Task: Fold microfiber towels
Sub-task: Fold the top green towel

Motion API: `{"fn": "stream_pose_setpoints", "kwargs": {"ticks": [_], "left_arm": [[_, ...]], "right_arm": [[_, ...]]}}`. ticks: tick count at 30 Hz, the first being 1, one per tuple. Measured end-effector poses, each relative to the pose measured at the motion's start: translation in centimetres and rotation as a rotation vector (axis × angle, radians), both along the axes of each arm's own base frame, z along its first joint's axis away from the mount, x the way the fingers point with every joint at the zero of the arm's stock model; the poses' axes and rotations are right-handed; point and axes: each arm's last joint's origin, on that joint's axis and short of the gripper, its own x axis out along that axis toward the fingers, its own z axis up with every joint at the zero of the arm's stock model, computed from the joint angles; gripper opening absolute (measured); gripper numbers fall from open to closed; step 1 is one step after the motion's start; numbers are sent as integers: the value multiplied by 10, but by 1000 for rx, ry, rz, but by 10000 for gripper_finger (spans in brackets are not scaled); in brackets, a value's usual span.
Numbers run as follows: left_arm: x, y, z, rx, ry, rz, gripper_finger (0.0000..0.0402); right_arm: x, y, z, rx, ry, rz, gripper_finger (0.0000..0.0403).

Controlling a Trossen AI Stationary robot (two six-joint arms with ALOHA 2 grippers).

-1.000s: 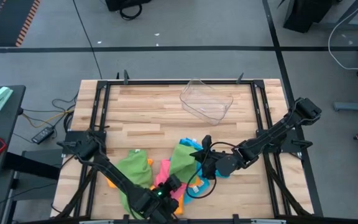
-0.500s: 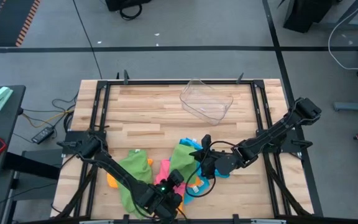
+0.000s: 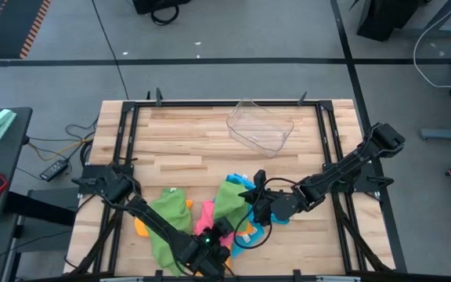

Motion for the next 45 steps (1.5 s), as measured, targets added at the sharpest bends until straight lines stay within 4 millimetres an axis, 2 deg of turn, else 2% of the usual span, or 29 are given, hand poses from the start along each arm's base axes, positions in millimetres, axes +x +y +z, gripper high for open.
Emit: {"fn": "stream_pose_setpoints", "kwargs": {"ticks": [16,23,27,31,37,45], "left_arm": [[2,7,-2,-21,41,19,110],[4,11,-2,-18,47,28,107],[6,12,-2,-47,17,55,77],[7,11,0,-94,-25,101,19],[1,-2,19,-224,-133,211,17],[-11,-13,46,-339,-222,352,12]], "right_arm": [[0,0,0,13,3,13,15],[0,0,0,13,3,13,15],[0,0,0,12,3,13,15],[0,1,0,7,5,18,15],[1,5,-5,67,45,95,15],[8,21,-34,11,111,144,15]]}}
